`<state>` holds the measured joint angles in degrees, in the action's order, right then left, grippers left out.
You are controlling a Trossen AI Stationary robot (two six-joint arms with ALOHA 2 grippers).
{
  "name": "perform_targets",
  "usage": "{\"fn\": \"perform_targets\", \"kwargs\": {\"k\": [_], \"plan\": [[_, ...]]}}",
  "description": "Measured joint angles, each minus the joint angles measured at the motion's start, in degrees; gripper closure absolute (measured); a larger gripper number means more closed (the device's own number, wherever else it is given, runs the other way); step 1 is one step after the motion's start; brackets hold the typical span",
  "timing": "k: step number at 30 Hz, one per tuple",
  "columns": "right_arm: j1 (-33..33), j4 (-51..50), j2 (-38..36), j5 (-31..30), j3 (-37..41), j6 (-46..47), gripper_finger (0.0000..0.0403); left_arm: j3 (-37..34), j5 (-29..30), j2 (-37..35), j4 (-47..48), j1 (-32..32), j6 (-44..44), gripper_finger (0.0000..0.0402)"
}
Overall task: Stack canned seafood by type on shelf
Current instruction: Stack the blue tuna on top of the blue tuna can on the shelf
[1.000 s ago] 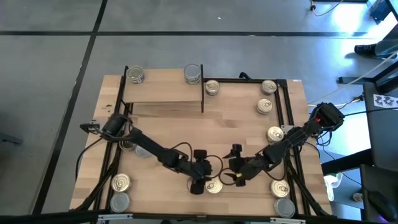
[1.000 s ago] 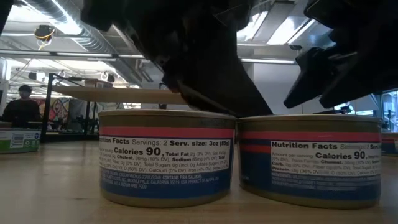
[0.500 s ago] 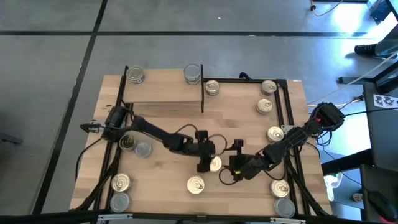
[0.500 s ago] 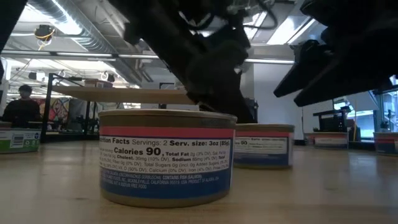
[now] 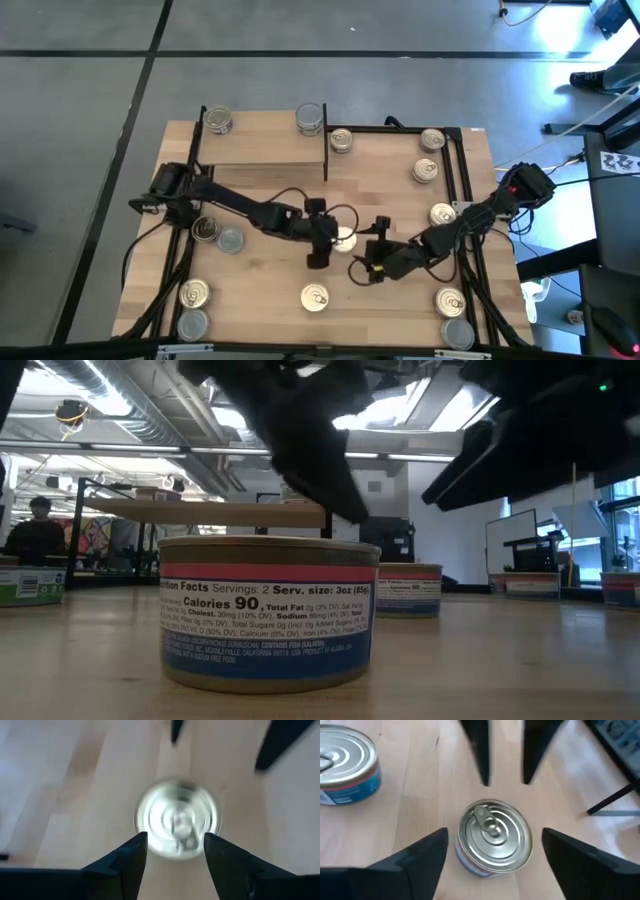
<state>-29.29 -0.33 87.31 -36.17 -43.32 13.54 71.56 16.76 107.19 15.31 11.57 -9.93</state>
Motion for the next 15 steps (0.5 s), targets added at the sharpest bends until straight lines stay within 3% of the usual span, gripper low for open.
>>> {"fn": "perform_targets", "kwargs": {"k": [6, 12, 15], "plan": [[4.3, -1.6, 0.0, 6.0, 0.0, 1.5, 0.0177, -0.1, 0.4, 0.9, -1.4, 3.4, 1.9, 0.0208], [4.6, -4.8, 0.0, 4.3, 0.0, 1.8, 0.0229, -8.9, 0.8, 0.0, -20.6, 1.6, 5.7, 0.0208], [4.5, -7.2, 0.0, 4.6, 0.0, 2.8, 0.0236, -13.9, -4.4, 0.4, -29.2, -1.2, 4.3, 0.0208]]}}
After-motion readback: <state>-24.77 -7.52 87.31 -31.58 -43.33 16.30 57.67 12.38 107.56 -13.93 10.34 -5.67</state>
